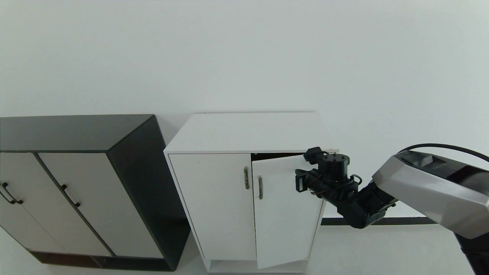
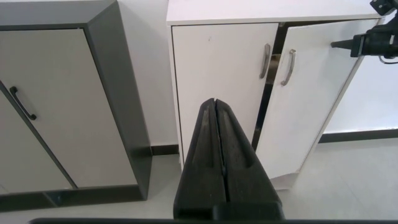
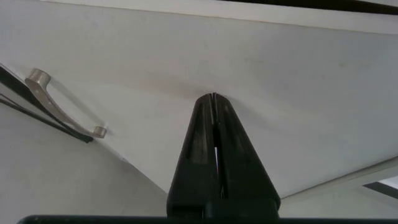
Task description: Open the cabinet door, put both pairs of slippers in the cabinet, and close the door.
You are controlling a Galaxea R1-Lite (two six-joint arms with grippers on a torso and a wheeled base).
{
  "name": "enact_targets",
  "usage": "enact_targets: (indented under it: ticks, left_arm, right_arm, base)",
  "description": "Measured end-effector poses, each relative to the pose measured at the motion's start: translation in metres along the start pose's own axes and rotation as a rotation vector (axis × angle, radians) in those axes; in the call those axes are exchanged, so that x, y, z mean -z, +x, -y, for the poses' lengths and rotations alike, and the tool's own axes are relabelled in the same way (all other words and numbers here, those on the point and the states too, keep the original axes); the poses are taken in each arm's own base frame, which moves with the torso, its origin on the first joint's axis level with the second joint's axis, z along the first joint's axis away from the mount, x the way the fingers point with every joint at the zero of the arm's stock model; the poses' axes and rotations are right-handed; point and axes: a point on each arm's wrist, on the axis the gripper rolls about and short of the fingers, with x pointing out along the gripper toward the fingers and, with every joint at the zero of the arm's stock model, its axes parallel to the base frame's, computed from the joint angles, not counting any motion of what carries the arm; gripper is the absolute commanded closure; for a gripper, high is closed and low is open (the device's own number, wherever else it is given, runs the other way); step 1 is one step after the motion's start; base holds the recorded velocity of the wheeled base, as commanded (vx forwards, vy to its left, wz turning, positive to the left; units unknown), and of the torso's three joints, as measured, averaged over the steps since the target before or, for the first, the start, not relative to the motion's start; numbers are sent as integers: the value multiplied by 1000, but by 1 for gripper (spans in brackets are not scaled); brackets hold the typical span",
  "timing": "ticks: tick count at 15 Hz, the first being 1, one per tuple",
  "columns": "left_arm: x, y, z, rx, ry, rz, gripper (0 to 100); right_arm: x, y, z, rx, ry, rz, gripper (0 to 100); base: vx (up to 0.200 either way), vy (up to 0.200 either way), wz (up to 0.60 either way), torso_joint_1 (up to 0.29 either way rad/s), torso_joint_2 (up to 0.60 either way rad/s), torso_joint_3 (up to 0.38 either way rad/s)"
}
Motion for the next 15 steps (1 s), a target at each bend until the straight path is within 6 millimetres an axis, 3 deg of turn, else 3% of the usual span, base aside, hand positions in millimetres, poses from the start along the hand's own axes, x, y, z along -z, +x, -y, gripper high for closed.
enact_targets:
  ticks: [15]
  left_arm:
    - [0, 0, 0, -1, 0, 0, 100]
  right_arm:
    - [0, 14, 4, 11, 2, 6, 100]
  base:
    - [0, 0, 0, 0, 0, 0]
